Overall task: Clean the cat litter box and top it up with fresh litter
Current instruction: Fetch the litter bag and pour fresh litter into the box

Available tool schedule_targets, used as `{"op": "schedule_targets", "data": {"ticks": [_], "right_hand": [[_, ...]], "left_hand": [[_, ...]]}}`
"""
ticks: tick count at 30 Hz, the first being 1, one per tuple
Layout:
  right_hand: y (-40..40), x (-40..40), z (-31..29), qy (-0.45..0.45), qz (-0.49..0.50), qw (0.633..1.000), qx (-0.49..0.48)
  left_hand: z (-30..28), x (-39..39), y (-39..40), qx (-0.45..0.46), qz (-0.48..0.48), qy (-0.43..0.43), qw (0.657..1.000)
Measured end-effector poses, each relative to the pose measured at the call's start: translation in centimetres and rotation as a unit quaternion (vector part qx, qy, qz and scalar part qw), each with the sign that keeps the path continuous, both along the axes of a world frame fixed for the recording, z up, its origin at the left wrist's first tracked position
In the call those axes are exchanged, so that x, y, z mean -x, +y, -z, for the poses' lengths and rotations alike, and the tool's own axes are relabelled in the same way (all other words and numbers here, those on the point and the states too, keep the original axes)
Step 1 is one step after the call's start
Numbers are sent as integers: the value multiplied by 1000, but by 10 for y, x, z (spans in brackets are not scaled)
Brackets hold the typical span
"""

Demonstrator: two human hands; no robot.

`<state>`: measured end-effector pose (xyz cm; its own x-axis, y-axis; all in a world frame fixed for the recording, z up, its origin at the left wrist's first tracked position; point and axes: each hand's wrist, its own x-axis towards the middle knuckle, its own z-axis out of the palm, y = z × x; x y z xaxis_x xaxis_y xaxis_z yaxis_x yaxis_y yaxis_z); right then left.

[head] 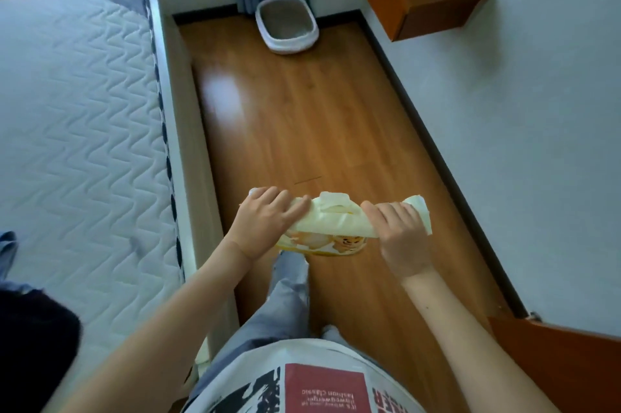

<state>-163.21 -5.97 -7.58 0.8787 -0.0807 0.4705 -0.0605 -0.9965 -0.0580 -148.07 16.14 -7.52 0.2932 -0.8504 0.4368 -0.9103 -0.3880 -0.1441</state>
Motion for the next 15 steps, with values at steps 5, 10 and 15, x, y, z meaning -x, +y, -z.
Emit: {"op": "schedule_targets", "data": {"ticks": [5,10,15], "right_hand": [[-28,-91,11,1,-18,1000,1],[-48,-181,2,4,-30,1000,3],[-76,-270,-8,8,-32,999,1]], "left_hand": [[9,-87,-25,-6,-15,13,1000],[1,-173,-40,-20,-14,34,999],[-5,-256,-66,-16,-43,25,999]]}}
